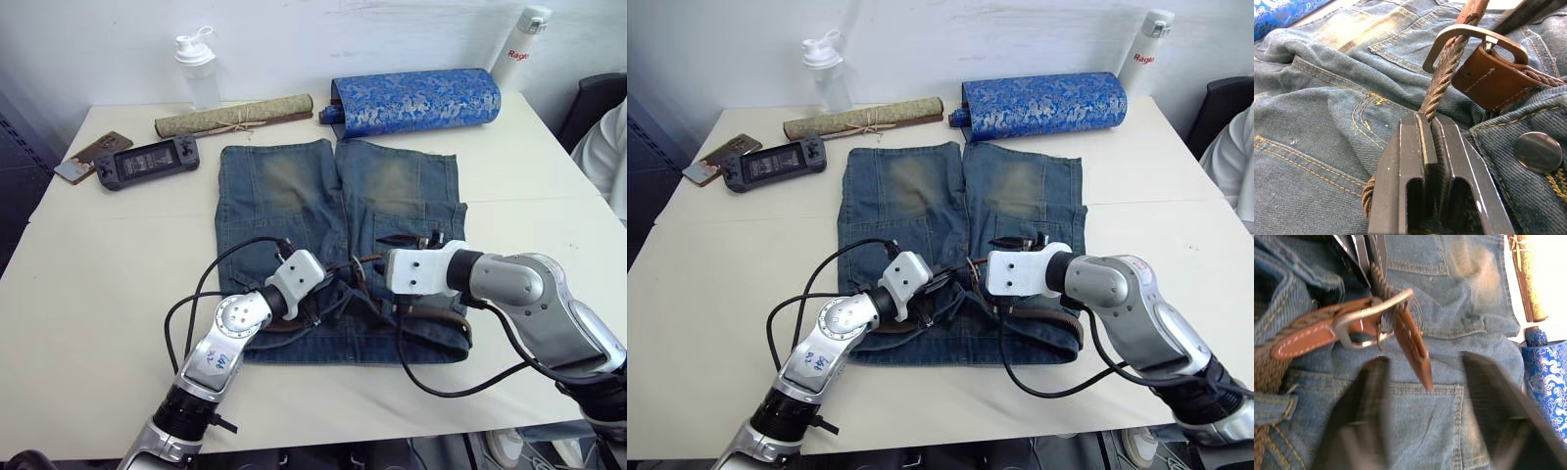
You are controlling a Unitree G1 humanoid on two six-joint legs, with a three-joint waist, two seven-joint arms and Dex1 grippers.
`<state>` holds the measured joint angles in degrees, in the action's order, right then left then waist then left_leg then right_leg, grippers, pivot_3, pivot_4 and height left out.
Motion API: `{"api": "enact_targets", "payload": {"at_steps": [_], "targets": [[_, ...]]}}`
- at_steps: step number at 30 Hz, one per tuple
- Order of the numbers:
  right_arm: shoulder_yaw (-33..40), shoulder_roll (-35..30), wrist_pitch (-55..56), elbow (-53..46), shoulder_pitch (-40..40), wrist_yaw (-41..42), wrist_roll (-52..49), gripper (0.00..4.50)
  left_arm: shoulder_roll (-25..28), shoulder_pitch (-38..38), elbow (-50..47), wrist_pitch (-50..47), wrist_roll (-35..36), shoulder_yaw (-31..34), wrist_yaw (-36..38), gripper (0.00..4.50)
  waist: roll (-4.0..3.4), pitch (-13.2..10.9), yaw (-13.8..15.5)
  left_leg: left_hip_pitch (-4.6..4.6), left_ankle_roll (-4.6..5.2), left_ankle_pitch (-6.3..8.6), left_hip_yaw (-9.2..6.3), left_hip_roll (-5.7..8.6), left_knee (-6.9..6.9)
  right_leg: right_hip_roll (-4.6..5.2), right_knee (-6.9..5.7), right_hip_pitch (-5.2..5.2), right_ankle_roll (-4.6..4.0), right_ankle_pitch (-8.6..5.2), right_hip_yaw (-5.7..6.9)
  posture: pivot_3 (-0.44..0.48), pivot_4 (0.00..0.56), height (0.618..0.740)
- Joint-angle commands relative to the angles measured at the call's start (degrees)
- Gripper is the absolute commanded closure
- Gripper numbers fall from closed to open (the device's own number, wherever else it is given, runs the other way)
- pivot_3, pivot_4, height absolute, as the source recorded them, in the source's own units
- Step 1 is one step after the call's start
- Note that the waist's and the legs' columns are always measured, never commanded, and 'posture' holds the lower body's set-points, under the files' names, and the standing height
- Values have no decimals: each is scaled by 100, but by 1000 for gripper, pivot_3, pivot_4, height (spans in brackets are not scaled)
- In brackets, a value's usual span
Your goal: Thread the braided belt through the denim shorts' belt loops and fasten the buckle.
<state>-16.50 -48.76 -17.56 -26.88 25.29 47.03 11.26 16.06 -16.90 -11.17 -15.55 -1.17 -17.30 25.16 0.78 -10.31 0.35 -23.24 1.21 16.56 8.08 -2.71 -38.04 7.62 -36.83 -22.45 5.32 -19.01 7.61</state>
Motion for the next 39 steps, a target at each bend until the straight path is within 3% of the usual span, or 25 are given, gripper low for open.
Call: {"api": "enact_targets", "payload": {"at_steps": [1,2,8,15,18,21,23,27,32,35,39], "targets": [[30,74,54,-150,-5,29,102,4151,-9,25,-85,94,-111,-41,8,4500,0,0,1,0,0,0,0,0,0,0,0,0,0,0,0,0,150,717],[28,102,44,-155,3,40,115,4456,-11,25,-88,87,-117,-40,9,4500,0,0,-1,0,0,0,0,0,-1,0,0,0,0,0,0,0,150,717],[20,271,-45,-234,-12,85,176,4456,-41,32,-139,12,-93,-9,35,4500,0,0,-5,1,0,0,0,-1,-3,-1,-4,0,0,0,0,0,150,717],[151,350,-105,-304,-156,34,276,4500,-21,92,-611,-498,855,470,559,1845,0,0,-17,0,0,0,0,-2,-4,-2,-5,-1,0,0,0,0,150,717],[227,359,-93,-382,-252,-7,285,4500,82,170,-976,-906,1648,1003,878,1845,0,0,-27,0,0,0,0,-2,-4,-2,-6,-1,0,0,-1,0,150,717],[375,390,40,-453,-380,-169,301,4500,679,477,-1181,-1835,3114,1929,1745,1845,-1,0,-47,0,-1,0,-2,-9,-3,-1,-7,-1,-1,-1,-2,0,150,717],[413,406,106,-467,-432,-219,306,4500,1070,585,-1008,-2210,3631,2273,2149,1845,-1,0,-65,4,-5,-1,-2,-12,-1,-2,-8,-2,-4,-3,-3,0,150,717],[423,429,183,-489,-512,-300,318,4500,1378,390,-250,-2283,3809,2628,2342,1845,-2,-1,0,4,-8,-3,-3,-4,-5,-7,-10,-1,-5,-3,0,0,150,717],[399,479,223,-532,-563,-366,342,4500,1431,-118,786,-1479,2950,2255,2236,1845,-2,-2,64,2,-2,1,0,4,-12,-4,-10,-1,-1,-1,-4,0,150,717],[413,501,205,-593,-607,-379,356,4500,1355,-322,1301,-961,2541,2022,2290,2637,-2,-2,69,2,-2,0,5,3,-9,-8,-10,-4,-1,-1,-5,0,150,717],[468,508,178,-657,-645,-384,352,4500,1465,-381,1727,-252,2018,1656,2544,4402,-2,-1,36,2,-2,1,13,0,-5,-11,-12,-9,-1,-1,-8,0,150,717]]}}
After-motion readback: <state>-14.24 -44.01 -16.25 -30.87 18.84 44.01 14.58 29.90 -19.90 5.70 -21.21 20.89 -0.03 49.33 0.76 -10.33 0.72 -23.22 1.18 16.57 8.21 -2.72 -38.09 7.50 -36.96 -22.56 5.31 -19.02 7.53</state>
